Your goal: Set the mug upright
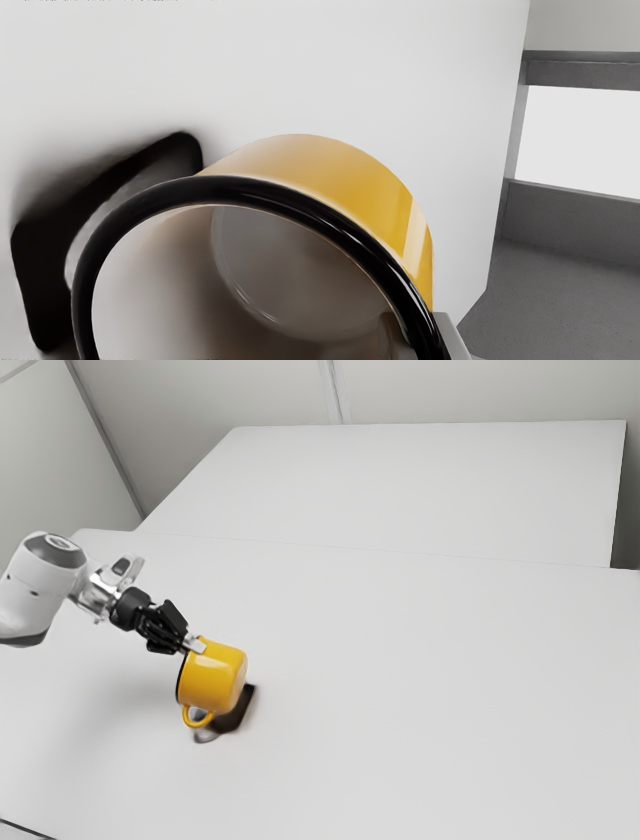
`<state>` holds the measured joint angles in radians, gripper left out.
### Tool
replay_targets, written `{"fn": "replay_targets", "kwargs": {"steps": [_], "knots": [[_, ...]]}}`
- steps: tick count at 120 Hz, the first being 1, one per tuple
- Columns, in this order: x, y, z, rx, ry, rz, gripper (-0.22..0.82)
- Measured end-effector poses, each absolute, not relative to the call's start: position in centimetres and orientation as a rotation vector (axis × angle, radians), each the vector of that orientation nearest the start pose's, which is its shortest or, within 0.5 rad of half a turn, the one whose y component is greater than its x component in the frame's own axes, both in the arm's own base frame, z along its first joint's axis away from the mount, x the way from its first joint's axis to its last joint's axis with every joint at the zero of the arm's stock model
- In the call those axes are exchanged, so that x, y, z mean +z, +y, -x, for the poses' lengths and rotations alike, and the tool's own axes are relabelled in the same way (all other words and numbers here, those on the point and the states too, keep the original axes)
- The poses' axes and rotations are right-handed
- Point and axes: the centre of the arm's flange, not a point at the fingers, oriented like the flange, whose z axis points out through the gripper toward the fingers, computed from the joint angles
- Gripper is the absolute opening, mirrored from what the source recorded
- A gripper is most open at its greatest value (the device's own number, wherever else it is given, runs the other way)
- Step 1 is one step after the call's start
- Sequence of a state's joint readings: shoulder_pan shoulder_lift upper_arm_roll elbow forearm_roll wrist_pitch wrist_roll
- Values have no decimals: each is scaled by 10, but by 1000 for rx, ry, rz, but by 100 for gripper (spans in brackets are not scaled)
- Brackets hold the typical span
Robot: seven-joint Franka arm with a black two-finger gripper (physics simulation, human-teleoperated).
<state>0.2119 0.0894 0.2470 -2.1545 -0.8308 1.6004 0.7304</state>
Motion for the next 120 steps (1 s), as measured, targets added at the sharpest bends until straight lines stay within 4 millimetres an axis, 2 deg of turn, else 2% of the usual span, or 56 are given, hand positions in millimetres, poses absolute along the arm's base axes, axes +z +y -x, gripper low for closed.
{"fn": "replay_targets", "kwargs": {"steps": [10,20,46,54,66,87,108,120], "knots": [[361,144,-475,-68,42,-2181,-17],[378,135,-480,-39,-1,-2228,-17],[424,101,-496,7,-204,-2492,-18],[431,82,-501,-4,-297,-2585,-18],[442,41,-508,-29,-487,-2728,-18],[449,-18,-512,-86,-780,-2949,-18],[449,-62,-513,-93,-976,-3122,-18],[444,-75,-515,-70,-993,-3184,-18]]}}
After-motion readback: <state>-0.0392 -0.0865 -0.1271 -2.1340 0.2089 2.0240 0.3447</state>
